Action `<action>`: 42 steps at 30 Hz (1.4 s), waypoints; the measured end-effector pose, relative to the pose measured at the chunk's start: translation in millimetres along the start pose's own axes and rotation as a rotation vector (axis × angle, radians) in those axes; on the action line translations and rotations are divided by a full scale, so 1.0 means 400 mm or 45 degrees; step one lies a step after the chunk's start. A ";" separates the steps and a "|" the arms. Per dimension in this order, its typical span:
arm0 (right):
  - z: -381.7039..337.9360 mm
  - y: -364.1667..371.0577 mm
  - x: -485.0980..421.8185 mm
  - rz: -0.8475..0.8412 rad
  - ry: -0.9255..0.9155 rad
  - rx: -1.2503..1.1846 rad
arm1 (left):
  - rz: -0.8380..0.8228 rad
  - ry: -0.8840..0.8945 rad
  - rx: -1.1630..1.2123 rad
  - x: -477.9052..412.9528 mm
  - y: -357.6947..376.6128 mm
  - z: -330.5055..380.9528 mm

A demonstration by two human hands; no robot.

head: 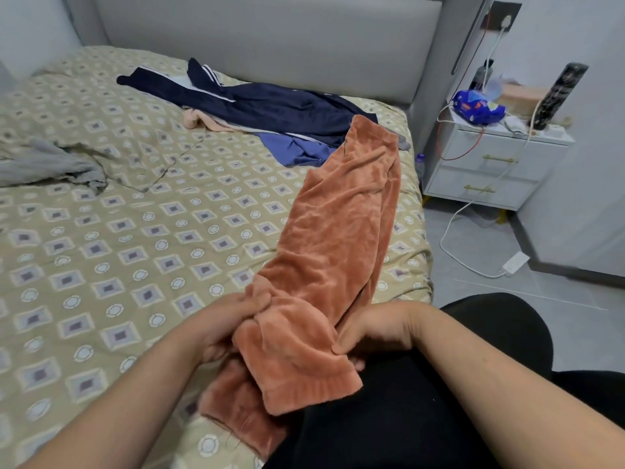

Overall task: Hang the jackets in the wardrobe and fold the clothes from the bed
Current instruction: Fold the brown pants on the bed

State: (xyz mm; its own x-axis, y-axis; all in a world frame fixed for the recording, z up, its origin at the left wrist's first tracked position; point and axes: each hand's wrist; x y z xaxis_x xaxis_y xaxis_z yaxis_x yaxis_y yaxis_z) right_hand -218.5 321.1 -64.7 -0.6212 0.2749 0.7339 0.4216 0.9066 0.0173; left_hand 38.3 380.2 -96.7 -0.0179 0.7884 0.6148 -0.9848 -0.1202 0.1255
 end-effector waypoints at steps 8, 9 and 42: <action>0.002 0.007 -0.015 0.190 -0.013 0.102 | 0.058 -0.035 -0.601 0.066 -0.019 -0.106; 0.002 0.006 -0.017 0.188 -0.029 0.105 | -0.041 -0.051 -0.479 0.076 -0.008 -0.104; 0.054 -0.276 -0.009 1.179 -0.648 -0.771 | 0.219 0.850 -1.131 -0.237 0.285 0.196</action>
State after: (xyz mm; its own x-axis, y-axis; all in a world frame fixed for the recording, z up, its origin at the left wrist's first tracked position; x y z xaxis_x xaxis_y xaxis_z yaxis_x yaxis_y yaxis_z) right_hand -277.0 226.9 -84.0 -0.0529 0.9559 0.2889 0.9982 0.0424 0.0422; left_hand -58.5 244.5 -79.7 0.0082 1.0000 -0.0029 -0.7295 0.0040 -0.6839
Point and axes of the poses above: each hand's wrist, its own x-axis away from the middle knuckle, its own y-axis out of the palm, z = x × y, and after that the axes turned 4 degrees about z, right-handed
